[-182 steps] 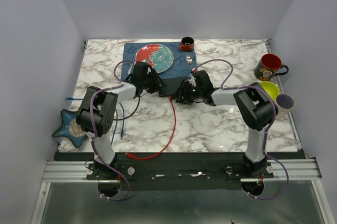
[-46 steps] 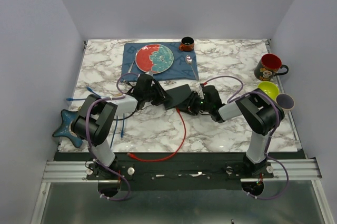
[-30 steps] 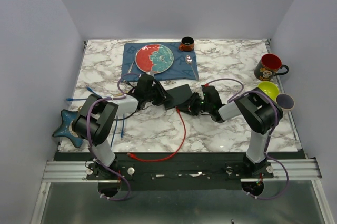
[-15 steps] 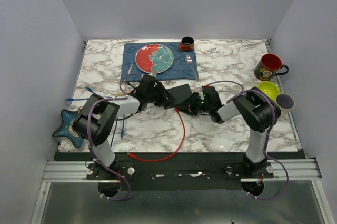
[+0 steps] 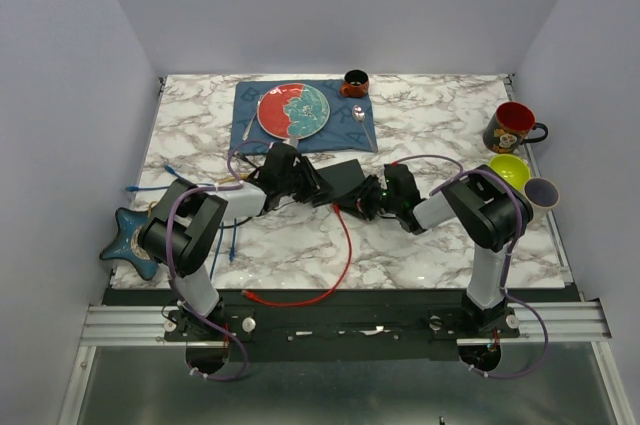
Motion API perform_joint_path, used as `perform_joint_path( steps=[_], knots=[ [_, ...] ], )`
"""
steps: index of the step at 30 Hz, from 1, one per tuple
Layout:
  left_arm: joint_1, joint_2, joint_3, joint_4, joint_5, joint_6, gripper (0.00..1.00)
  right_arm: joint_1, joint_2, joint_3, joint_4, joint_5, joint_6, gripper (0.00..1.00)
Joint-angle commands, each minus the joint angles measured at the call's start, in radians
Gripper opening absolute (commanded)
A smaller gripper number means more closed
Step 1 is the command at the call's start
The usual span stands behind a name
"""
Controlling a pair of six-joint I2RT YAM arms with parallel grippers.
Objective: Pull the plug from the switch port
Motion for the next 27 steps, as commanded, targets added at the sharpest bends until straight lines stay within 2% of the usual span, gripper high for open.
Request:
perform_joint_path(
  steps=[1,5,14,27],
  knots=[
    [-0.016,0.028,-0.025,-0.028,-0.004,0.004,0.42,0.006,0.007,0.033,-0.062,0.013,0.008,0.3],
    [-0.021,0.03,-0.031,-0.023,-0.004,0.0,0.42,0.008,0.009,0.041,-0.071,0.016,0.007,0.24],
    [-0.024,0.006,-0.045,-0.019,-0.001,-0.008,0.42,0.006,0.026,0.009,-0.042,0.004,-0.022,0.01],
    [-0.032,-0.103,-0.135,-0.002,-0.015,-0.051,0.41,0.008,0.052,-0.012,-0.042,-0.017,-0.153,0.01]
  ],
)
